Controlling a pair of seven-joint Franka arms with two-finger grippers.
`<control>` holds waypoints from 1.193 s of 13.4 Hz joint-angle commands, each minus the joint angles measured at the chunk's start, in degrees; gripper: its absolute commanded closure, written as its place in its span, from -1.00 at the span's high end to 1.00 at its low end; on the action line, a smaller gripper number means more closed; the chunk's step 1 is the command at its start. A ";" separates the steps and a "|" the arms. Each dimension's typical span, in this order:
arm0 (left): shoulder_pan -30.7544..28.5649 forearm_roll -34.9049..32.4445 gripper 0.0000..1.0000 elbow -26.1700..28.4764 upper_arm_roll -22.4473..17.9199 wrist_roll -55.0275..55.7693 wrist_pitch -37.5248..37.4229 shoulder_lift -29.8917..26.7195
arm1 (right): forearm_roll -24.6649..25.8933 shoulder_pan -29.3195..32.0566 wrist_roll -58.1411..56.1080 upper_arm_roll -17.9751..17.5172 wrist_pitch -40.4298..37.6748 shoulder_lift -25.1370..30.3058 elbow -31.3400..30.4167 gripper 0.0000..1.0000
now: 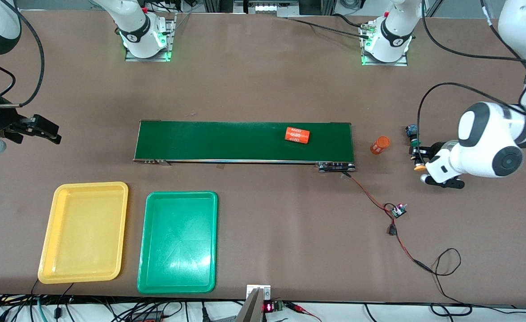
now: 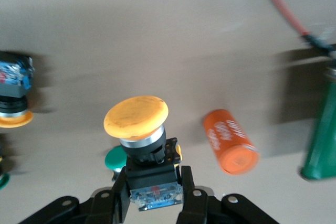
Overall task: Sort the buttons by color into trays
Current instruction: 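Grasp the yellow-cap button with the left gripper and lift it, then set the yellow-cap button on the belt and open the left gripper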
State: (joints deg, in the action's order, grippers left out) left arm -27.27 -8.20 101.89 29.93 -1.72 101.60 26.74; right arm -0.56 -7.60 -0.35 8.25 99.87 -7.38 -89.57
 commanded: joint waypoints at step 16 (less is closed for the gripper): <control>14.96 4.78 -0.59 5.24 9.18 15.43 7.20 2.09 | 0.73 4.16 -0.27 -4.11 0.68 0.87 -0.52 1.00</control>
State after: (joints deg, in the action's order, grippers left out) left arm -12.59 -4.24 105.31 39.03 13.35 106.81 29.69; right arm -0.54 -6.67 -0.42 7.04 100.09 -7.19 -89.57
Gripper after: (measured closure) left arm 0.590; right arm 0.000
